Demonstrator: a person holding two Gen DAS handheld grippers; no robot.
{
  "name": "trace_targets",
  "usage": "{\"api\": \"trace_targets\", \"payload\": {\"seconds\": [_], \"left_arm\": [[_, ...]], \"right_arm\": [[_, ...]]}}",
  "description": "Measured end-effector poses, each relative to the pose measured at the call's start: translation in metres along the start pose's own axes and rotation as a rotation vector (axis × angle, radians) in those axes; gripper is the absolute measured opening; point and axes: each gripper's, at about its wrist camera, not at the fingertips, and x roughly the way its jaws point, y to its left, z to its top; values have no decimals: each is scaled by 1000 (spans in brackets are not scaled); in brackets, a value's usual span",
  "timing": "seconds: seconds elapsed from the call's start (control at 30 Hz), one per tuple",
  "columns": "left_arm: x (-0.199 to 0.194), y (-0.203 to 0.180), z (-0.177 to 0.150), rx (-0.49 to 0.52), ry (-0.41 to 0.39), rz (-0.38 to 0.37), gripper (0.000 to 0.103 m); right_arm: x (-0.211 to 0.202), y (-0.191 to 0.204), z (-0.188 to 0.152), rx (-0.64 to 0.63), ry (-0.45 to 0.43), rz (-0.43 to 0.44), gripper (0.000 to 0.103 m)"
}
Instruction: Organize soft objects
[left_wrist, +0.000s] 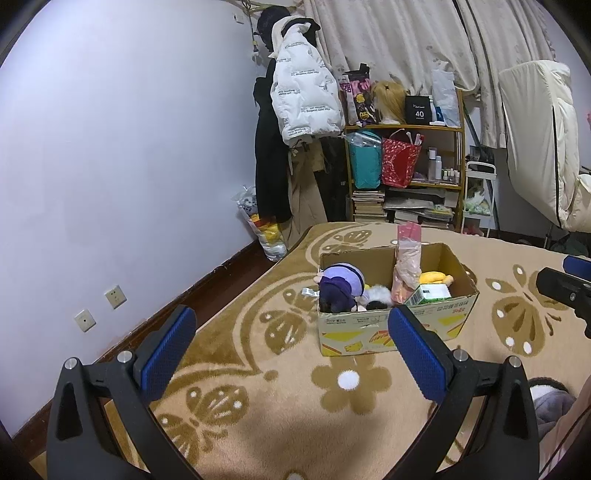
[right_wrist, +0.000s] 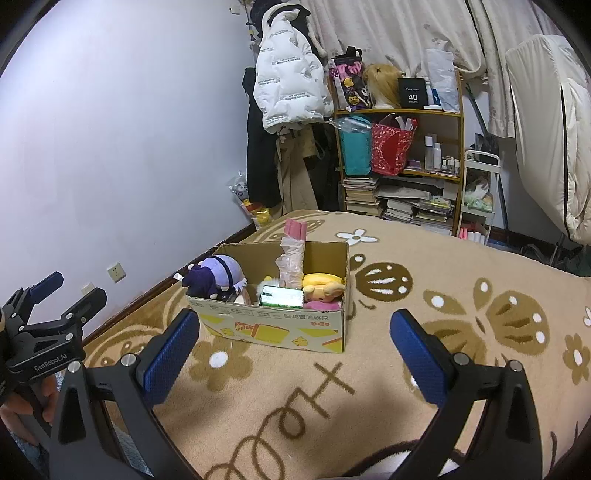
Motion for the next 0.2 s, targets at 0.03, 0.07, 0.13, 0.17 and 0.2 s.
{"api": "trace_targets", "payload": {"seconds": [0.03,0.07,0.13,0.17,0.2], "left_arm": [[0,0,0,-2,0,-1,103],[0,0,0,0,-2,0,103],[0,0,0,1,-4,-1,103],[-1,0,0,1,-2,0,103],[-1,0,0,1,-2,1,103]], "right_arm": [[1,0,1,-2,1,0,103],[1,0,1,-3,1,0,103],[1,0,1,-2,2,1,103],[1,1,1,-2,2,0,103],[1,1,1,-2,3,1,103]]}}
